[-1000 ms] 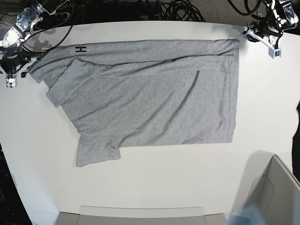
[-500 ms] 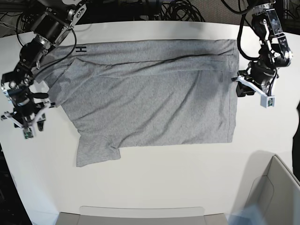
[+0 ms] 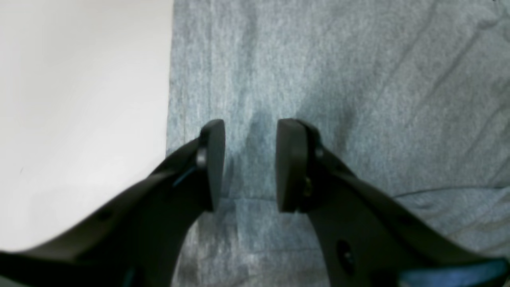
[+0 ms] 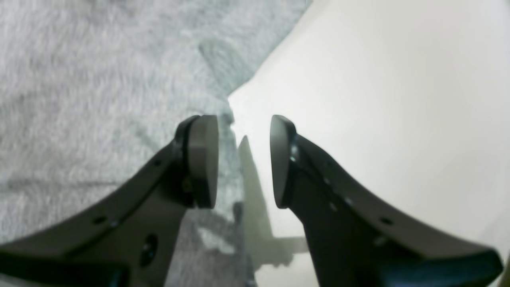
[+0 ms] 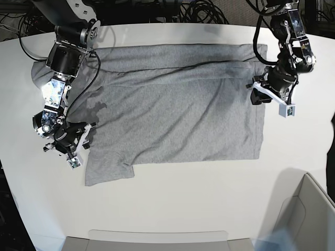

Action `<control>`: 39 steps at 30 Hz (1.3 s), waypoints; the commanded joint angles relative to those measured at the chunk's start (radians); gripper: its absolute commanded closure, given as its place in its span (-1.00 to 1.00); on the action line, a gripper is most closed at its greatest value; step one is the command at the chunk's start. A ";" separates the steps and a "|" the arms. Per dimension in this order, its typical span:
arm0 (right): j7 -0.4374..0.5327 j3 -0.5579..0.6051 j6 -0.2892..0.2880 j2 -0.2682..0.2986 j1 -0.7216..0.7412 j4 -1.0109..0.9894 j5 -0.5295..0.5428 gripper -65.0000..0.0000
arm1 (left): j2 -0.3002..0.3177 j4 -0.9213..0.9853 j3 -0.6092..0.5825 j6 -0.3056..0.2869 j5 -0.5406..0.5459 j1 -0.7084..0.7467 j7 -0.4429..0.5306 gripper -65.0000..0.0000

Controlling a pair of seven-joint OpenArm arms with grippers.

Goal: Fold the T-shirt properly
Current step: 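Move the right gripper down to the sleeve beside it and grasp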

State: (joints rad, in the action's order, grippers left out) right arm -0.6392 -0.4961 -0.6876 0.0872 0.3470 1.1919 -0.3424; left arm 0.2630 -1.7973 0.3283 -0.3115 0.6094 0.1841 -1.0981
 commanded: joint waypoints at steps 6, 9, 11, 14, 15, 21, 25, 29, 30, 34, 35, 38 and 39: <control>0.009 0.007 -0.011 0.012 0.076 -0.134 -0.002 0.33 | 0.008 -0.016 0.004 -0.004 0.011 -0.010 0.016 0.30; 0.006 0.007 -0.011 0.012 0.087 -0.175 -0.002 0.38 | 0.008 -0.016 0.004 -0.004 0.011 -0.008 0.016 0.30; 0.006 0.007 -0.011 0.007 0.082 -0.160 -0.008 0.57 | 0.008 -0.016 0.007 -0.004 0.011 -0.007 0.016 0.30; 0.006 0.009 -0.011 -0.020 0.079 -0.103 -0.071 1.00 | 0.008 -0.016 0.007 -0.004 0.011 -0.004 0.016 0.30; 0.006 0.009 -0.011 -0.036 0.074 -0.079 -0.103 1.00 | 0.008 -0.016 0.007 -0.004 0.011 -0.004 0.016 0.30; 0.011 0.155 -0.011 -0.152 0.005 0.130 -0.364 1.00 | 0.008 0.003 0.004 -0.004 0.011 -0.010 0.016 0.30; 0.011 0.307 -0.011 -0.169 -0.091 0.231 -0.384 1.00 | 0.008 0.032 0.004 -0.004 0.011 -0.011 0.017 0.30; 0.008 0.442 -0.011 -0.163 -0.176 0.266 -0.423 1.00 | 0.008 0.034 0.004 -0.004 0.011 -0.011 0.017 0.30; 0.006 0.459 -0.011 -0.165 -0.185 0.265 -0.449 1.00 | 0.008 0.034 0.004 -0.004 0.011 -0.011 0.017 0.30; 0.006 0.489 -0.011 -0.186 -0.223 0.273 -0.551 0.78 | 0.008 0.034 0.002 -0.004 0.011 -0.011 0.017 0.30; 0.006 0.482 -0.011 -0.191 -0.225 0.288 -0.556 0.63 | 0.008 0.034 0.002 -0.004 0.011 -0.011 0.017 0.30; 0.008 0.478 -0.011 -0.188 -0.231 0.368 -0.536 0.34 | 0.008 0.035 0.002 -0.004 0.011 -0.011 0.017 0.30; 0.008 0.478 -0.011 -0.186 -0.231 0.398 -0.522 0.27 | 0.008 0.035 0.002 -0.005 0.011 -0.011 0.017 0.30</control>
State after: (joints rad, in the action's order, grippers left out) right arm -0.6453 -0.0177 -0.6876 -0.0944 0.0898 1.5734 -0.8646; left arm 0.2623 -1.7485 0.3290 -0.3111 0.6094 0.1825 -1.0977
